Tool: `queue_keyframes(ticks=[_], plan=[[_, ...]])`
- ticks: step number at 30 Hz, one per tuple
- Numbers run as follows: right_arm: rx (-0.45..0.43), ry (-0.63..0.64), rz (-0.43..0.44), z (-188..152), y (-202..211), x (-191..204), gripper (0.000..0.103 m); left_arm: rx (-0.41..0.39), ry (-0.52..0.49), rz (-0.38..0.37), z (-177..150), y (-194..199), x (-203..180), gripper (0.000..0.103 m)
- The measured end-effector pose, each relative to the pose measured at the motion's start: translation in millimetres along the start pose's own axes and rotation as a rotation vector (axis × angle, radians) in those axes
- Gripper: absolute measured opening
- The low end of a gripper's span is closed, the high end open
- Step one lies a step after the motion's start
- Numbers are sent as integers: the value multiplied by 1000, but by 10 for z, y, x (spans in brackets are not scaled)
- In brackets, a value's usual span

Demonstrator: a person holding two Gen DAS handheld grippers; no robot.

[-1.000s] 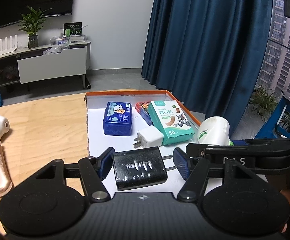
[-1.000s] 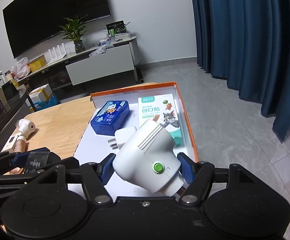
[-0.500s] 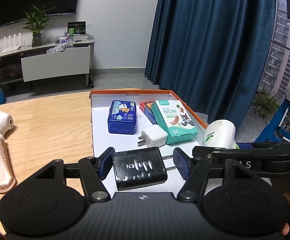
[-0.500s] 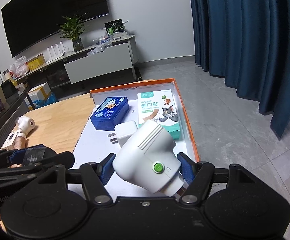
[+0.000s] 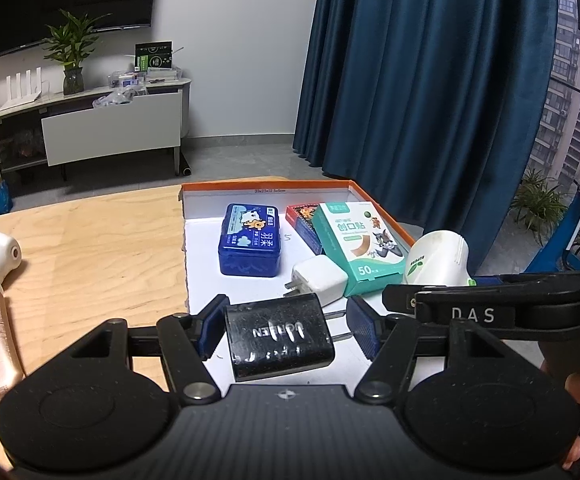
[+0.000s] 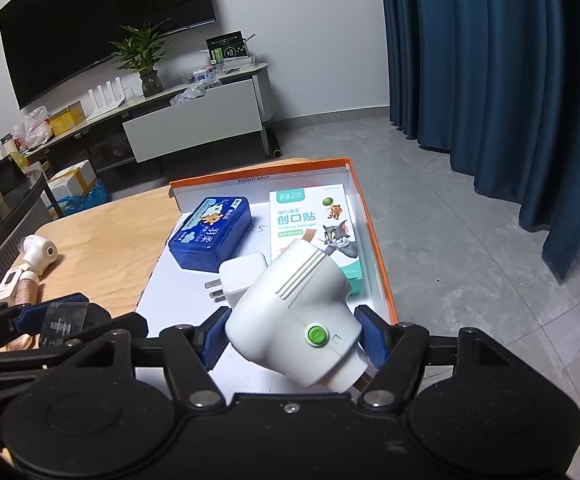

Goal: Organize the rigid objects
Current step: 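Lower the black charger and white plug device into the lid and open both tools, then lift both open tools from the lid and move them over the table items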

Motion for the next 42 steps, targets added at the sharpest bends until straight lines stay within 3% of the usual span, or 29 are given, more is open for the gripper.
queue_keyframes(ticks=[20,34,37,42], plan=[[30,-45,-27,135,-243,-41,81,12,11,-10,94,-184,-2,65],[-88,-92,-36,212,-83,-135,86,76,15,-78,53,-373,-125,63],[-103,-76,-33,208,-40,-111,86,79,27,-103,67,-355,-142,72],[-113,-71,-42,202,47,-76,87,65,29,-73,112,-247,-75,81]])
Point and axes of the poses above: each gripper's, at about its wrist camera, not at the fingertips, and y roughly against the way its jaws point, x to its left, z to its top, the point moved 3 cm from there along -y, roughly the way its jaws point, and after that the axes turned 3 degrees about z, right-handed, at the moved point
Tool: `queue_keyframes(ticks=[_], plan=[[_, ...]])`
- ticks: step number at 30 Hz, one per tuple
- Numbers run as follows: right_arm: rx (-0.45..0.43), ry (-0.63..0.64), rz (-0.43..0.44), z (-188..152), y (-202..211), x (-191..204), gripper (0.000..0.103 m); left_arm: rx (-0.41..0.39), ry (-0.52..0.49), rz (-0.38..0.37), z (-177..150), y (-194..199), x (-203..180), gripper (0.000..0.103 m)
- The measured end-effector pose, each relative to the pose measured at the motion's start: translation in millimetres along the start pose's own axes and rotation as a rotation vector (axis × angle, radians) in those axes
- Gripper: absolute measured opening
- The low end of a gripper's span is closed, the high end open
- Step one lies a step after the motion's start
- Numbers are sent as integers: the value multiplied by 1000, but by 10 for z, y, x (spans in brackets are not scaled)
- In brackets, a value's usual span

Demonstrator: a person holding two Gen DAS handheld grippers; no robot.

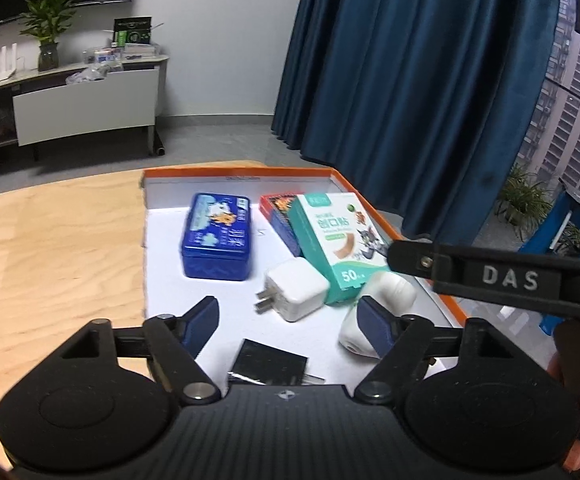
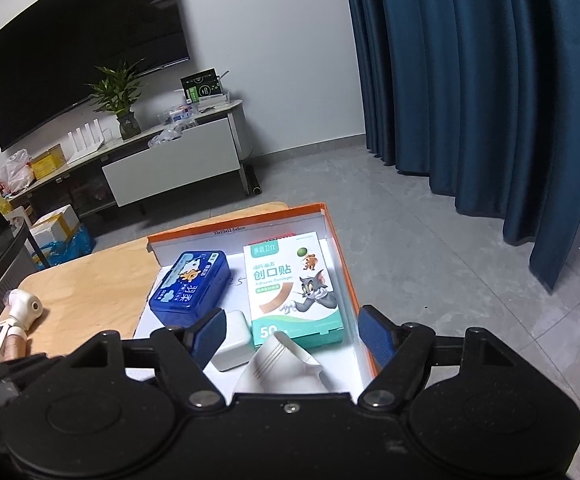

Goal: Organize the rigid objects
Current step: 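Lift both open tools from the lid and move them over the table items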

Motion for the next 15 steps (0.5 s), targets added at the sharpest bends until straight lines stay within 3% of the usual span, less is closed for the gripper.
queue_keyframes(ticks=[7,15], plan=[[-4,28,11,7,132,211,92,-24,28,69,37,284,225,90],[14,103,96,-66,190,725,93,-57,103,196,-20,673,717,94]])
Point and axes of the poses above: each gripper's, at about its wrist camera, not at the fingertips, and y roughly against the way its jaws point, x to its left, z to its top, the point moved 3 cm from there along -y, roughly the way its jaws point, and after that the axes turned 3 degrees about z, right-handed, at the moved point
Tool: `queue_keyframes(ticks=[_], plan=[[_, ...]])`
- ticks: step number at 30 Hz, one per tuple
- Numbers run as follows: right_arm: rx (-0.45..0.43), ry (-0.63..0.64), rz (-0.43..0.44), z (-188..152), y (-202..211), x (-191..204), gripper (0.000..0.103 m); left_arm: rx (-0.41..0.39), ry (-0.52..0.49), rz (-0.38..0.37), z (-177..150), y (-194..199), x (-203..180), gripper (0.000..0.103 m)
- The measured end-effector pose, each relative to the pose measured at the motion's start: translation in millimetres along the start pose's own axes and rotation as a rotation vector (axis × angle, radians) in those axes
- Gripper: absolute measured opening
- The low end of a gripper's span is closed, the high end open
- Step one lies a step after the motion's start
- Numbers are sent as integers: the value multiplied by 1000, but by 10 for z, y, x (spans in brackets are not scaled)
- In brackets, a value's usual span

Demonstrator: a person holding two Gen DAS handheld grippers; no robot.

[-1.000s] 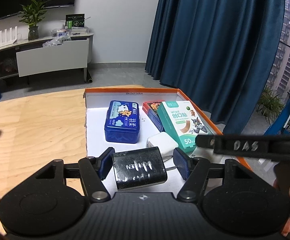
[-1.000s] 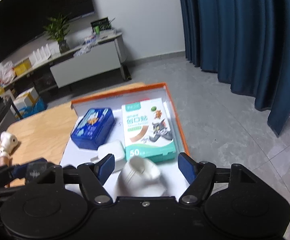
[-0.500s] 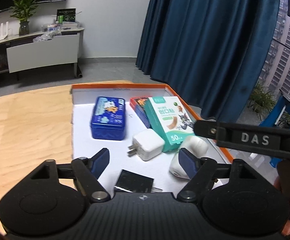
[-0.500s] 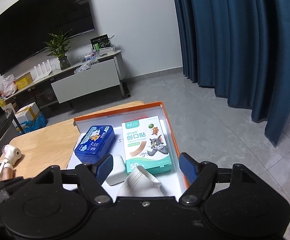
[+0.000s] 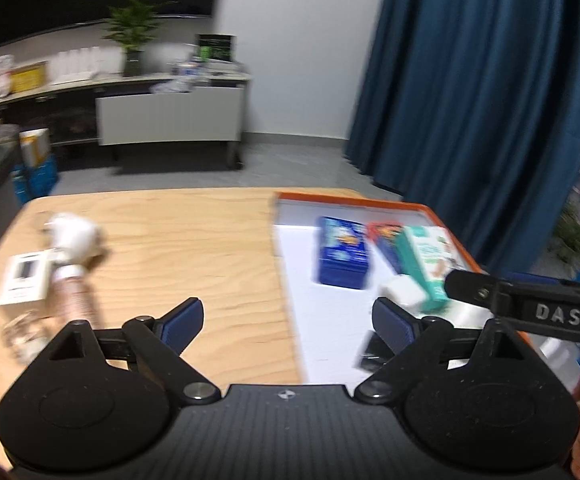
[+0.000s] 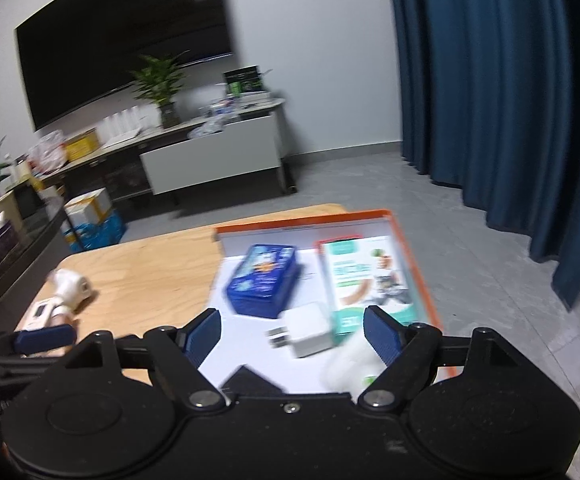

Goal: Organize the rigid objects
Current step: 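Lift both open tools from the lid and move them over the table items, then grasp the clear glass bottle with the left tool while the right tool grasps the bronze bottle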

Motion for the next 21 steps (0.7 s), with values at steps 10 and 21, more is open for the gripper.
queue_keyframes(ticks=[10,21], plan=[[18,79,89,-89,-18,525,93,4,217,262,-130,73,990,96],[61,117,118,-212,-159,688,93,46,298,352,-122,-245,1478,98]])
Point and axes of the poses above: each gripper's, at about its wrist camera, not at the fingertips, and y roughly against the way its jaws point, x to its left, z to its top, the point moved 3 cm from there along -y, roughly the way its jaws point, and after that the axes turned 3 degrees about z, right-handed, at the moved point
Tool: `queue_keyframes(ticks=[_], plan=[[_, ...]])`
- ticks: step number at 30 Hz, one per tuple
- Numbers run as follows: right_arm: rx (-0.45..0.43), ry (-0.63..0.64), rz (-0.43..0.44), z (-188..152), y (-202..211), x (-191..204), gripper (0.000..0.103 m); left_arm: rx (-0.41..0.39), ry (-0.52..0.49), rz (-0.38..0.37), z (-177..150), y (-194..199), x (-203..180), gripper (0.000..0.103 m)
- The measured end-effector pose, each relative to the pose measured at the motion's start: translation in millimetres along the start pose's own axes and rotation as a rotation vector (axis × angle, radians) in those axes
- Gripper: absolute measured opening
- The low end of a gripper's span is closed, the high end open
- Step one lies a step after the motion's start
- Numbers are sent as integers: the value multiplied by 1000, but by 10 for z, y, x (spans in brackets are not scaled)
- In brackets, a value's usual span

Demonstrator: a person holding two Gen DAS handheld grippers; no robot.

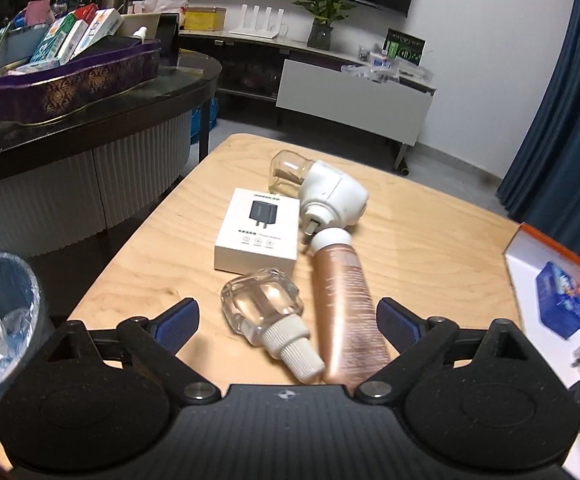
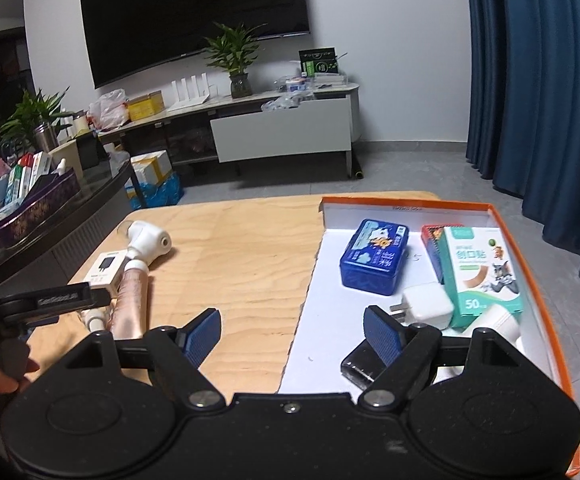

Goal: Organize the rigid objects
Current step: 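Grasp the clear glass bottle with the left tool while the right tool grasps the bronze bottle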

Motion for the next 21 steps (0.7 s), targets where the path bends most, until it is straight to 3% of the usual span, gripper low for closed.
queue_keyframes(ticks=[10,17,21], plan=[[18,-3,16,-20,-155,-2,93,-8,-60,98,-134,16,434,100],[45,12,39,-37,-289,118,93,-33,-164,50,-60,-92,255,101],[52,41,51,-26,-335,230,93,-24,-159,70,-58,-269,252,91]])
Point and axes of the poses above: each gripper's, at about its wrist camera, not at the fingertips, and y roughly against the way its jaws point, x to its left, z to its top, the point moved 3 cm from there along -y, roughly the way its jaws point, and after that the axes turned 3 degrees about z, right-handed, at the moved point
